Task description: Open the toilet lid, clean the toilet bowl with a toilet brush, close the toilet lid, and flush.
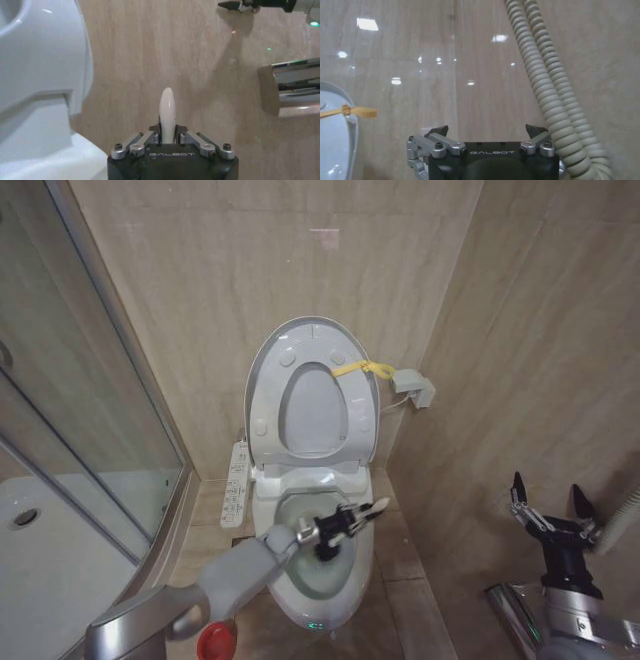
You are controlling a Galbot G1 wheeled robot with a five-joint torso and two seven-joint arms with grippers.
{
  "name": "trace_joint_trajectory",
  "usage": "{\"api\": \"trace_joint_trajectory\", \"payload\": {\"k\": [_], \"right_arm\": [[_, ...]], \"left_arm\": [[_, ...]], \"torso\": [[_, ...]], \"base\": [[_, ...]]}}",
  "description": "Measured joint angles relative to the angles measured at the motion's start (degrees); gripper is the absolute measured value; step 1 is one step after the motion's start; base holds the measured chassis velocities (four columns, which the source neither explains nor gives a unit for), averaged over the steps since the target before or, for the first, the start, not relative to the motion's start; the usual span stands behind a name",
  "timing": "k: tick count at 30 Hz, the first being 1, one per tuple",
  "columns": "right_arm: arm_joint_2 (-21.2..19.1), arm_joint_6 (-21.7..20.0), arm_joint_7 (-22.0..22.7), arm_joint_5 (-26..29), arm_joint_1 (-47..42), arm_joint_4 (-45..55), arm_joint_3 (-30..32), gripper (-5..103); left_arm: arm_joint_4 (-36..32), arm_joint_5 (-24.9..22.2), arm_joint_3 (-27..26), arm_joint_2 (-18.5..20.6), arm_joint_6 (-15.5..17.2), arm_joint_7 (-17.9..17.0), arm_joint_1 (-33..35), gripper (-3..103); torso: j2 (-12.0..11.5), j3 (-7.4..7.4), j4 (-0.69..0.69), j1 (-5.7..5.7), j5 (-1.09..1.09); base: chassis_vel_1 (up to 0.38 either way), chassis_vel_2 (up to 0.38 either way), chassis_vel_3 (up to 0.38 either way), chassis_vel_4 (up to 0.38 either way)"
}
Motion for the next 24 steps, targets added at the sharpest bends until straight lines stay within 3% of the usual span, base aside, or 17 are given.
{"api": "trace_joint_trajectory", "payload": {"k": [1,3,6,11,13,18,21,24], "right_arm": [[-0.01,0.04,0.0,0.01,0.08,0.03,0.08,100],[0.07,-0.1,0.03,-0.04,0.72,-0.17,0.04,100],[0.12,-0.32,0.03,-0.25,1.79,-0.94,-0.38,100],[0.21,0.04,-0.02,-0.38,0.36,-0.63,-0.33,100],[0.11,0.13,-0.02,-0.25,0.14,-0.38,-0.17,100],[-0.16,-0.3,-0.04,-0.34,2.36,-1.69,-0.46,100],[-0.22,-0.26,-0.21,-0.64,2.84,-2.16,-0.71,100],[-0.29,0.15,-0.08,-0.14,1.08,-1.41,-0.14,100]], "left_arm": [[-1.12,-0.71,-0.02,-0.05,0.3,-0.45,-0.4,19],[-4.98,-3.26,0.1,-0.83,1.24,-1.6,-2.06,19],[-5.26,-4.05,0.85,-0.95,1.39,-1.47,-2.86,19],[-1.98,-2.83,3.34,2.69,0.85,0.46,-0.63,19],[-2.74,-2.87,3.67,3.4,0.82,0.44,-0.76,19],[-8.88,-7.11,2.58,3.87,2.14,1.08,-4.36,19],[-9.21,-7.55,3.74,5.48,2.35,2.09,-4.64,19],[-7.53,-6.54,6.67,10.83,2.18,4.25,-2.39,19]], "torso": [[0.0,0.0,0.01,0.0,0.0],[0.01,-0.02,-0.11,-0.01,-0.04],[0.02,-0.03,-0.18,-0.01,-0.03],[0.0,0.0,-0.01,0.0,0.0],[0.0,-0.01,-0.01,0.0,-0.04],[0.01,-0.03,-0.16,-0.01,-0.03],[0.01,-0.02,-0.12,-0.01,0.0],[0.0,-0.01,0.0,0.0,-0.01]], "base": [[0.0,0.0,0.0,0.0],[0.0,0.0,0.0,0.0],[0.0,0.0,0.0,0.0],[0.0,0.0,0.0,0.0],[0.0,0.0,0.0,0.0],[0.0,0.0,0.0,0.0],[0.0,0.0,0.0,0.0],[0.0,0.0,0.0,0.0]]}}
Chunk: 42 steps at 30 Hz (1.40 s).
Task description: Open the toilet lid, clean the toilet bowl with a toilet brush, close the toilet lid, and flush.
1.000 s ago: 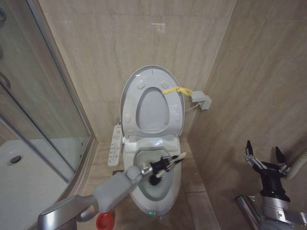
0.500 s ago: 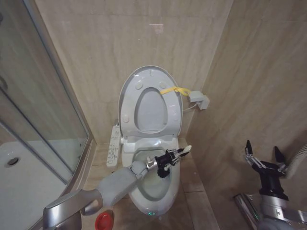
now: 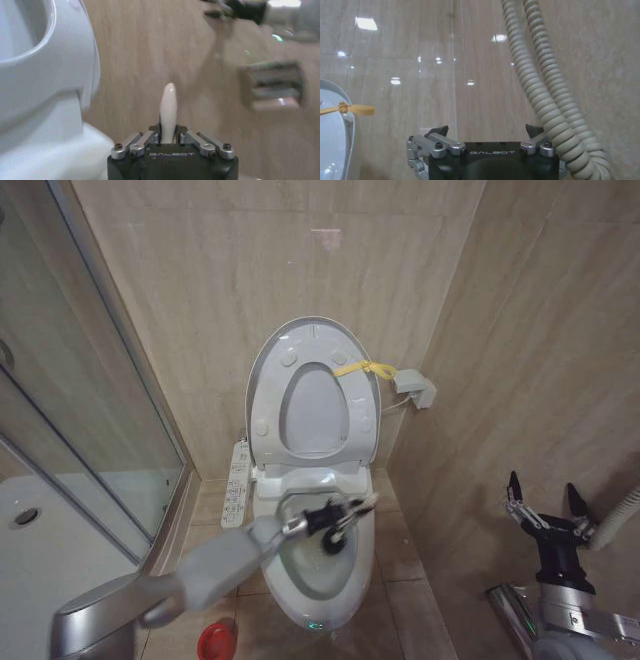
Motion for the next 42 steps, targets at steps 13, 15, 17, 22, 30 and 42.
{"api": "trace_joint_trajectory", "payload": {"k": [13,15,17,22,30,42], "right_arm": [[-0.01,-0.04,-0.18,-0.44,1.37,-0.63,-0.3,100],[0.18,0.11,-0.08,-0.29,0.47,-0.67,-0.12,100],[0.03,0.26,-0.06,-0.19,0.05,-0.37,-0.06,100],[-0.21,0.0,0.01,-0.13,0.36,-0.23,0.07,100],[0.6,-0.11,-0.01,-0.55,0.65,-0.37,-0.26,100],[0.77,-0.11,-0.17,-0.63,0.42,0.1,-0.09,100]], "left_arm": [[-5.74,-5.53,3.77,-0.22,4.5,6.67,-7.23,20],[-2.71,-3.2,3.93,2.33,4.26,9.17,-4.98,18],[-1.01,-1.67,3.45,3.23,3.82,9.92,-3.7,18],[-2.18,-1.95,0.83,0.69,4.17,8.89,-3.76,20],[-1.26,-0.95,-1.62,1.17,3.54,9.27,-1.24,18],[-4.46,-0.69,-2.53,-2.58,3.14,7.04,-2.16,19]], "torso": [[0.01,-0.01,-0.11,-0.01,-0.01],[0.0,0.0,-0.02,0.0,0.0],[0.01,-0.02,-0.05,-0.02,-0.02],[-0.01,0.0,-0.05,0.0,0.01],[-0.01,0.0,-0.04,0.0,0.0],[0.0,-0.01,-0.11,0.0,0.01]], "base": [[0.0,0.0,0.0,0.0],[0.0,0.0,0.0,0.0],[0.0,0.0,0.0,0.0],[0.0,0.0,0.0,0.0],[0.0,0.0,0.0,0.0],[0.0,0.0,0.0,0.0]]}}
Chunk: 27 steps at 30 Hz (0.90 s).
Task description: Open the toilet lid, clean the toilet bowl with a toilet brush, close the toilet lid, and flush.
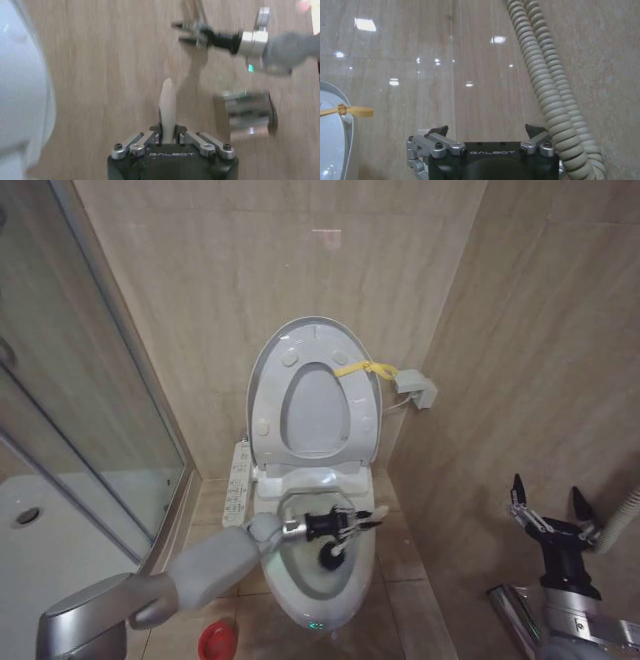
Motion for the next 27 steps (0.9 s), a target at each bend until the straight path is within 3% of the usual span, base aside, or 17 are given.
{"api": "trace_joint_trajectory", "payload": {"k": [5,6,10,12,14,18,21,27], "right_arm": [[-0.34,0.34,0.12,0.44,-1.17,0.53,0.11,100],[-0.46,0.34,0.12,0.51,-1.23,0.7,0.15,100],[-0.62,0.2,0.17,0.68,-1.36,0.96,0.46,100],[-0.55,-0.12,0.17,0.63,-0.73,0.89,0.42,100],[-0.51,-0.16,0.13,0.55,-0.49,0.76,0.3,100],[-0.45,0.18,0.13,0.77,-1.61,0.91,0.27,100],[-0.97,0.17,0.13,1.04,-1.72,1.32,0.5,100],[-1.07,-0.33,0.23,1.12,-1.05,1.4,0.69,100]], "left_arm": [[7.45,4.7,-2.47,0.62,-1.69,0.7,3.98,17],[7.82,4.96,-2.83,0.36,-1.81,0.69,4.07,17],[6.32,4.44,-2.78,-0.7,-1.41,0.17,3.04,18],[3.43,3.46,-2.65,-2.26,-1.33,-0.05,0.79,18],[3.58,3.8,-2.69,-2.42,-1.47,0.16,0.48,18],[10.34,8.31,-4.62,-1.86,-3.37,1.25,3.71,17],[10.89,7.69,-5.06,-2.09,-3.31,0.81,3.51,17],[5.55,3.83,-3.27,-3.73,-2.02,-0.4,0.02,17]], "torso": [[0.0,0.0,0.09,-0.01,-0.05],[0.0,-0.01,0.04,-0.01,-0.04],[-0.01,0.02,0.07,0.0,0.01],[0.0,0.0,-0.04,0.0,-0.02],[0.0,0.0,-0.05,0.0,-0.01],[-0.01,0.02,0.12,0.0,0.0],[0.0,0.0,0.08,-0.01,-0.03],[0.0,0.0,-0.02,0.0,-0.01]], "base": [[0.0,0.0,0.0,0.0],[0.0,0.0,0.0,0.0],[0.0,0.0,0.0,0.0],[0.0,0.0,0.0,0.0],[0.0,0.0,0.0,0.0],[0.0,0.0,0.0,0.0],[0.0,0.0,0.0,0.0],[0.0,0.0,0.0,0.0]]}}
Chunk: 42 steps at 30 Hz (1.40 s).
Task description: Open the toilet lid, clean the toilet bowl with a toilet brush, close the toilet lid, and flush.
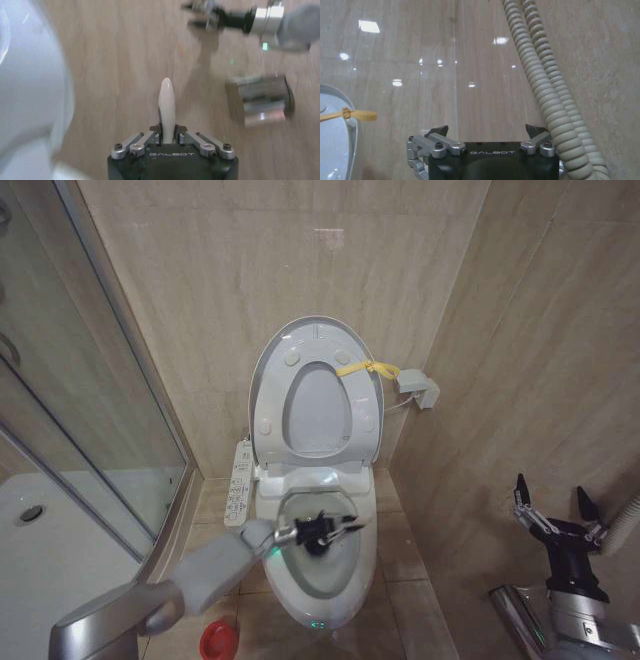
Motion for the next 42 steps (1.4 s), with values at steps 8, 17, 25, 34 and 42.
{"api": "trace_joint_trajectory", "payload": {"k": [8,17,25,34,42], "right_arm": [[-0.18,0.69,-0.13,0.0,0.09,-1.14,-0.38,100],[-0.07,0.29,-0.35,-0.56,1.9,-2.11,-0.88,100],[-0.74,0.65,-0.37,0.42,0.46,-1.47,0.1,100],[-0.33,1.08,-0.45,0.54,-0.72,-1.27,0.17,100],[-0.56,0.0,-0.39,0.06,2.12,-2.01,-0.33,100]], "left_arm": [[6.66,3.33,-1.42,-1.09,-1.54,0.2,2.89,17],[1.95,0.41,1.08,-4.12,-0.87,-0.7,0.2,17],[2.18,1.09,0.64,-2.94,-1.16,-0.9,1.42,17],[5.68,4.04,-1.81,-2.22,-1.93,-0.1,4.25,17],[0.78,1.39,-2.78,-3.93,-1.23,-1.09,0.98,17]], "torso": [[0.0,0.0,0.1,0.0,-0.02],[0.0,0.0,0.06,0.0,0.0],[0.0,0.01,0.07,0.0,0.03],[-0.01,0.02,0.12,0.01,0.02],[0.0,-0.01,0.01,-0.01,-0.02]], "base": [[0.0,0.0,0.0,0.0],[0.0,0.0,0.0,0.0],[0.0,0.0,0.0,0.0],[0.0,0.0,0.0,0.0],[0.0,0.0,0.0,0.0]]}}
